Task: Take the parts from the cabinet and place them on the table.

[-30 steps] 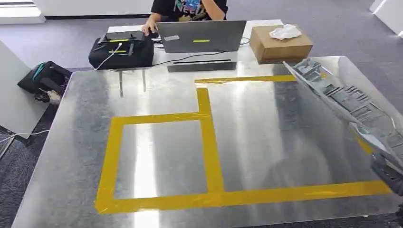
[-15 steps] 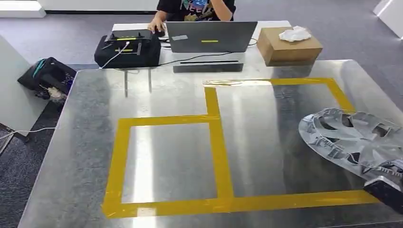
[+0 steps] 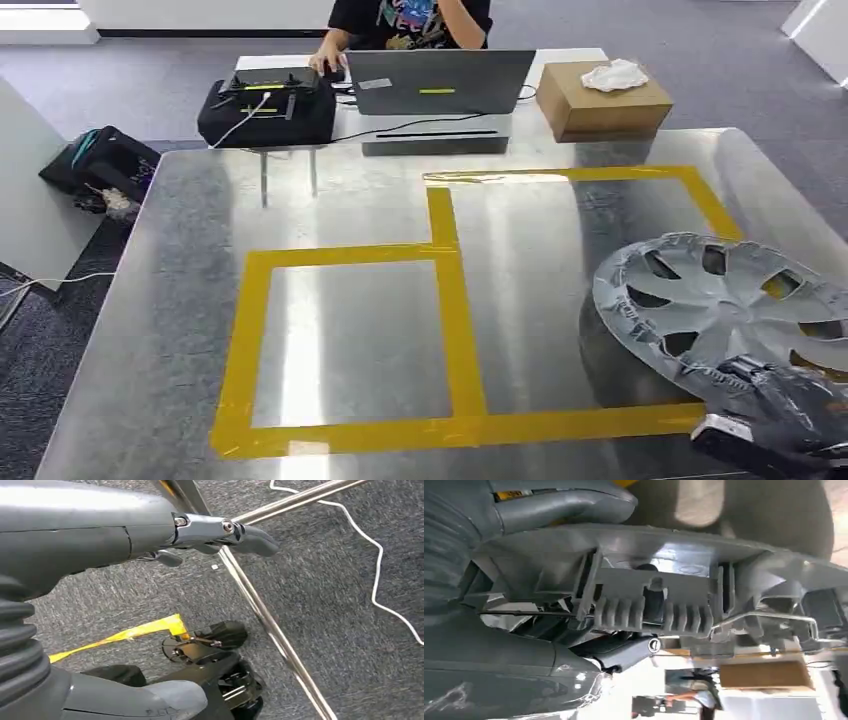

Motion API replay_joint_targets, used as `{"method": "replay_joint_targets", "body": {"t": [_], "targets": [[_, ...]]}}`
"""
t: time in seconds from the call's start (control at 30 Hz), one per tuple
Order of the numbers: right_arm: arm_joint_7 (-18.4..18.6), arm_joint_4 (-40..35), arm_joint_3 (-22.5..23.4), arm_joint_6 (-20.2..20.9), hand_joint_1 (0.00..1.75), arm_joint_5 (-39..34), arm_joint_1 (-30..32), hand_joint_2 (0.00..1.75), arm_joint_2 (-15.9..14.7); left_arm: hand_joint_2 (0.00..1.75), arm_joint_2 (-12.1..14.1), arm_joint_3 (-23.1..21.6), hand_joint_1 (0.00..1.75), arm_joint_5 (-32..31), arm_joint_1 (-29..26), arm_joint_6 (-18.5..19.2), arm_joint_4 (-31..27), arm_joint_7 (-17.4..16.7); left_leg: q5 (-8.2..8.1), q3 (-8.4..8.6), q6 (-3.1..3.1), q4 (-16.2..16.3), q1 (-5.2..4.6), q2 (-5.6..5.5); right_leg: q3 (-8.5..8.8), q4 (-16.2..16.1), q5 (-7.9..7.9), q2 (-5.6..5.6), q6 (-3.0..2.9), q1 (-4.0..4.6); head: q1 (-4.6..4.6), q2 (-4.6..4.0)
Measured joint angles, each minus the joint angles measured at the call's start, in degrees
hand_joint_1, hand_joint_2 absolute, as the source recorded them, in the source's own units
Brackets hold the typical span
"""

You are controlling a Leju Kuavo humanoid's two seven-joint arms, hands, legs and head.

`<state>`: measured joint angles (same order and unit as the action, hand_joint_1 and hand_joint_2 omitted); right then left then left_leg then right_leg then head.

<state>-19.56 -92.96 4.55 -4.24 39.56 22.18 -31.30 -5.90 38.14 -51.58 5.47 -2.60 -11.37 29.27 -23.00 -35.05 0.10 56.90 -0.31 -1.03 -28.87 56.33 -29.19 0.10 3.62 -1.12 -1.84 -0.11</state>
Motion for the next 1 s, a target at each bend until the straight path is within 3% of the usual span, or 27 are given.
{"method": "replay_joint_targets", "body": {"t": [0.2, 0.5, 0.67, 0.8, 0.9, 1.0], "targets": [[-0.24, 1.51, -4.55, -0.57, 1.75, 0.11, -1.21, 1.75, -0.46, 1.75, -0.06, -0.07, 0.00, -0.02, 0.11, 0.00, 0.00, -0.15, -0.02, -0.01, -0.01, 0.00, -0.01, 0.00, 0.01, 0.00, -0.02, -0.01, -0.02, -0.01, -0.02, 0.00], [-0.48, 2.56, -6.28, -1.44, 1.75, 0.39, -1.79, 1.75, -0.90, 1.75, -0.04, -0.07, 0.00, -0.07, 0.12, 0.02, 0.00, -0.15, -0.02, 0.00, -0.02, -0.01, -0.01, 0.00, 0.01, 0.00, -0.05, 0.01, -0.06, 0.00, -0.02, 0.00], [0.92, 3.57, -10.24, -8.07, 1.75, 9.47, -4.35, 1.75, -0.70, 1.75, -0.07, -0.42, 0.00, -1.20, 0.19, 0.18, 0.00, -0.48, 0.36, -0.06, -0.01, -0.50, -0.15, 0.09, 0.31, -0.19, 0.37, 0.24, 0.02, -0.14, 0.02, 0.00], [6.69, 6.06, -16.04, -12.28, 1.75, 20.99, -9.12, 1.75, -0.50, 1.75, -0.07, -1.03, 0.00, -1.97, 0.48, 0.33, 0.00, -0.50, 0.41, -0.02, 0.05, -0.58, -0.12, 0.19, 0.19, -0.19, 0.36, 0.37, 0.03, -0.12, 0.02, 0.00], [10.23, 7.24, -19.16, -13.33, 1.75, 24.72, -12.12, 1.75, -0.52, 1.75, -0.02, -1.51, 0.00, -2.51, 0.81, 0.59, 0.00, -0.52, 0.41, 0.00, 0.05, -0.72, -0.05, 0.22, 0.14, -0.19, 0.33, 0.35, 0.01, -0.08, 0.00, 0.00], [9.42, 7.87, -20.59, -13.37, 1.75, 25.44, -14.29, 1.75, -1.33, 1.75, 0.04, -2.05, 0.00, -3.56, 0.84, 1.24, 0.00, -1.14, 0.44, -0.01, 0.01, -0.79, -0.06, 0.22, 0.12, -0.16, 0.31, 0.33, -0.02, -0.05, 0.00, 0.00]]}}
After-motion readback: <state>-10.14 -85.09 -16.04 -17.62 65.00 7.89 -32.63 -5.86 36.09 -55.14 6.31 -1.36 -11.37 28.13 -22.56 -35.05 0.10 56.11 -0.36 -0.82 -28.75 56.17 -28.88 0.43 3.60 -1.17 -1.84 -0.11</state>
